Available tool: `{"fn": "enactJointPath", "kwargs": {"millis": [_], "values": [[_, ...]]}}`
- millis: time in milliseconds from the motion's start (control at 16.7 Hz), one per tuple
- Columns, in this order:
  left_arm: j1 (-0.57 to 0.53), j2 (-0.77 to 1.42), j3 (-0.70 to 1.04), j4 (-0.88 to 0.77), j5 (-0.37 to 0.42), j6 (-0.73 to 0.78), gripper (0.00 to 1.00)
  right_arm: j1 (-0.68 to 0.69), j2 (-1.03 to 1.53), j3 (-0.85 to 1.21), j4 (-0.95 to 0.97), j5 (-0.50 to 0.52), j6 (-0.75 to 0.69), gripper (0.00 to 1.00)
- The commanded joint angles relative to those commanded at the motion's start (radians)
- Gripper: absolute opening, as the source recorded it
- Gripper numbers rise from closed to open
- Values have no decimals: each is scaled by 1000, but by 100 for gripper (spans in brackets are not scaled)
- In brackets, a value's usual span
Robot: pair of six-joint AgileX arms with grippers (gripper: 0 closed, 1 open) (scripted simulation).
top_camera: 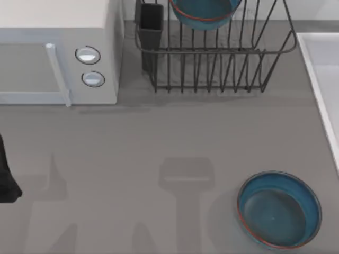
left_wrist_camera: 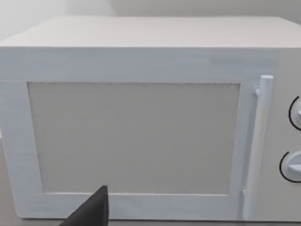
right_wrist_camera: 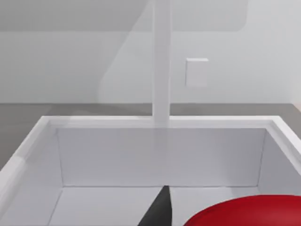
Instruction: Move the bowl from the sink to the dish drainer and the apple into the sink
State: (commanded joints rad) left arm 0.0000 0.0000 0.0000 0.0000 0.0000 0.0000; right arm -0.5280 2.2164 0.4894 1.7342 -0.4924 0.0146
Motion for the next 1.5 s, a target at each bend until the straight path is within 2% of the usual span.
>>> {"fn": "enactJointPath", "kwargs": {"millis": [540, 1200, 1500], "values": [[0, 0, 0, 0, 0, 0, 100, 0, 0, 0, 0, 0, 0, 98], [0, 0, 0, 0, 0, 0, 100, 0, -9, -8, -9, 4, -5, 100], [0, 0, 0, 0, 0, 0, 100, -10, -201, -135, -200, 52, -39, 100]]}}
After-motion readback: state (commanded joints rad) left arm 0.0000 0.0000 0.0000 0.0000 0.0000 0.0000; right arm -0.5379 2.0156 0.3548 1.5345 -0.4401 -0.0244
